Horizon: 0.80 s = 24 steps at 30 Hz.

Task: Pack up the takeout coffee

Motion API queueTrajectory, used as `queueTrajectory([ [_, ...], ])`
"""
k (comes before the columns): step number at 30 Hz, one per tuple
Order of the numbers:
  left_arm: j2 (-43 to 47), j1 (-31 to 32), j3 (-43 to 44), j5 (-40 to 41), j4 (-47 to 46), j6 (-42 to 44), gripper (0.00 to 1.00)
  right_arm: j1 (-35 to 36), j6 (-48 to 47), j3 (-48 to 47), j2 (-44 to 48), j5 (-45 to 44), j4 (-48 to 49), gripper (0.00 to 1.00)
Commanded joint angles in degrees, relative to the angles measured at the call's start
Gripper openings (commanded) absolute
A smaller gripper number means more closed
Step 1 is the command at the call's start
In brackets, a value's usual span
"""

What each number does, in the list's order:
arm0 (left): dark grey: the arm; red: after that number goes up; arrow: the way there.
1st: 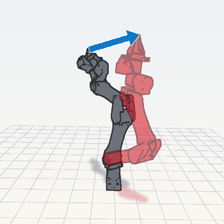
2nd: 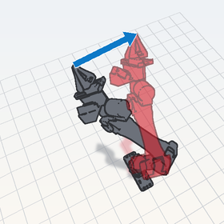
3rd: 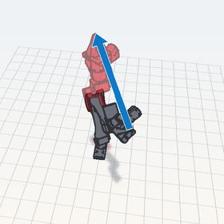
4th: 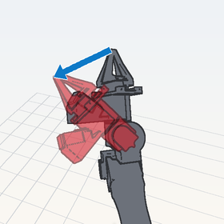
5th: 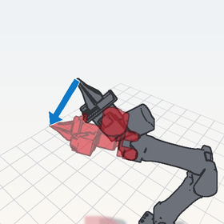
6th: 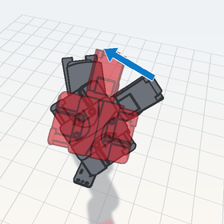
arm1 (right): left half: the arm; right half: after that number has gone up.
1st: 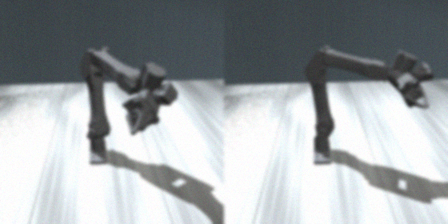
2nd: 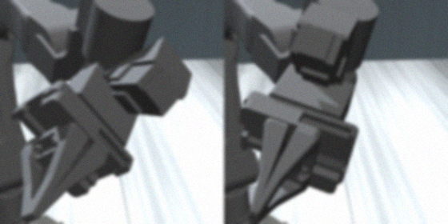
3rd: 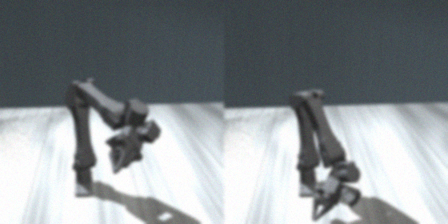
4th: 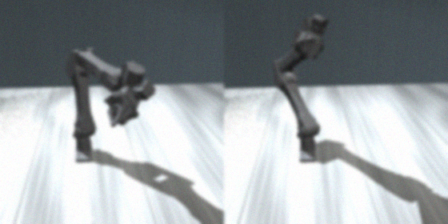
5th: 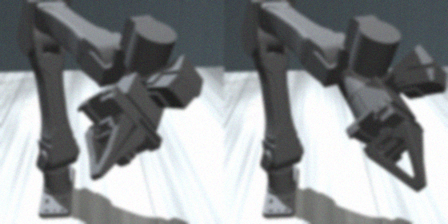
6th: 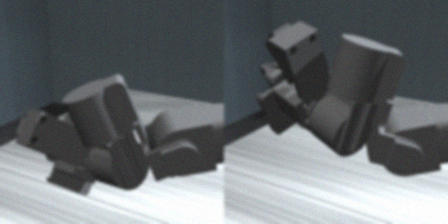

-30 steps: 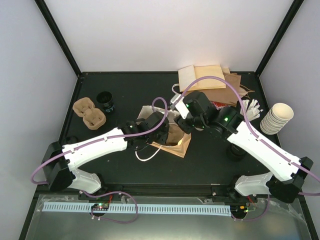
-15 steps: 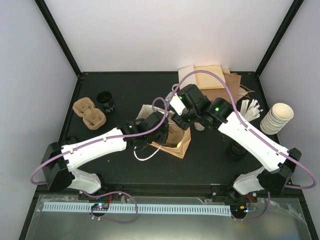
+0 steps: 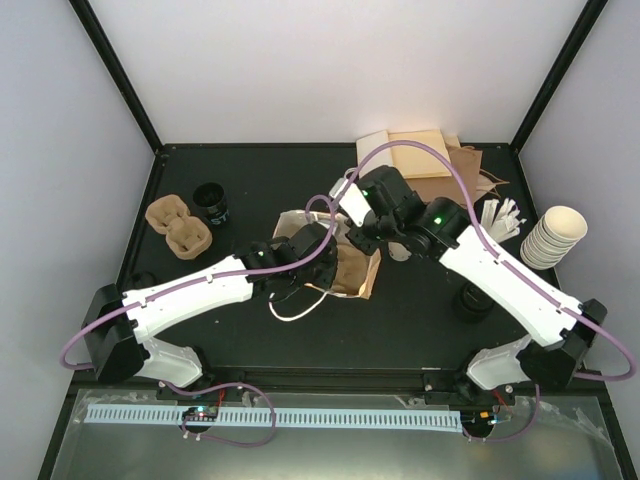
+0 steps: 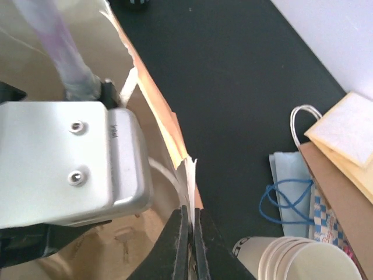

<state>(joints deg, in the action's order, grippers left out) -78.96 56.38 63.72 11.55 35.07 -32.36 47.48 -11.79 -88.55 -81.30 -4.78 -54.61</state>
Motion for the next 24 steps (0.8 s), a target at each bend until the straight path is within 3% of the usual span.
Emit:
queueTrajectory([
  [1, 1.67, 0.4, 0.17, -1.7, -0.27, 1.95, 0.31, -0.05, -2.17, 2.38, 5.66, 3.06, 9.33, 0.01],
  [9, 1.52, 0.48, -0.91, -1.62, 0.01, 2.24, 0.31, 2.23, -1.26, 11.73, 12.76, 6.3, 17.4, 0.01],
  [16, 3.31, 1.59, -6.2, -1.16, -5.72, 4.9, 0.31, 2.84, 1.74, 21.13, 19.67, 7.8, 24.82, 0.01],
  [24, 5.21, 3.38, -11.41, -0.74, -10.99, 7.9, 0.31, 2.92, 2.65, 21.47, 19.9, 3.16, 22.64, 0.01],
])
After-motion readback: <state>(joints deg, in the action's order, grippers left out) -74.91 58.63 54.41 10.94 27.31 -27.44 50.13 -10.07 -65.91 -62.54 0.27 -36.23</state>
